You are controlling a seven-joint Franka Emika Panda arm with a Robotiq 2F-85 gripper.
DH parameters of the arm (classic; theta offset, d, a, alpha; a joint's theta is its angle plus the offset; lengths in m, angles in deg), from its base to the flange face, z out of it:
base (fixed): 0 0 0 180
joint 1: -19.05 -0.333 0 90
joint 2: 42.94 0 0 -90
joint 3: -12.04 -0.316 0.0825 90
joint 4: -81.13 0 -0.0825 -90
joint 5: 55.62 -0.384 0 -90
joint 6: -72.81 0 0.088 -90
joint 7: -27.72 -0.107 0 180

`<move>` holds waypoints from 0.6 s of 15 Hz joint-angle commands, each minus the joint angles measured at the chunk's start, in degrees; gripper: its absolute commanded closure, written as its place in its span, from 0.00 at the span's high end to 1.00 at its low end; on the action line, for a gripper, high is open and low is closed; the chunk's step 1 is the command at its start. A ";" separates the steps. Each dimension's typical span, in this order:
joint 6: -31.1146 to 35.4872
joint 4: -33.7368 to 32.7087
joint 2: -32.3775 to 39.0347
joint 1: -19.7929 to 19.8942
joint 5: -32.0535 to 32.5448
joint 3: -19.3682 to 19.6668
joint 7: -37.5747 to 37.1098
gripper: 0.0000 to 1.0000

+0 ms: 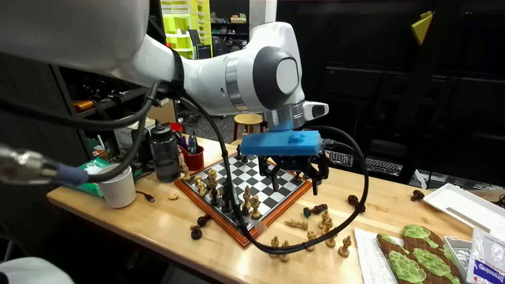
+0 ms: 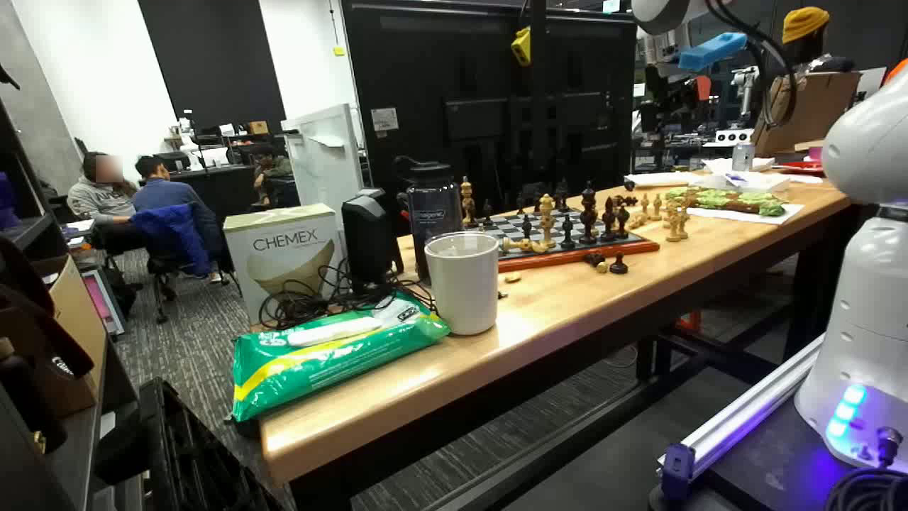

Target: Shift a chess piece from the table to the chess board

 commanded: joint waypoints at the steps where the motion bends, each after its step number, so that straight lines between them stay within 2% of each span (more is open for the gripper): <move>1: -0.21 -0.12 -0.02 -0.59 0.21 0.48 -0.18 1.00; 9: 0.55 -0.30 1.34 -1.45 -1.06 0.33 -0.20 1.00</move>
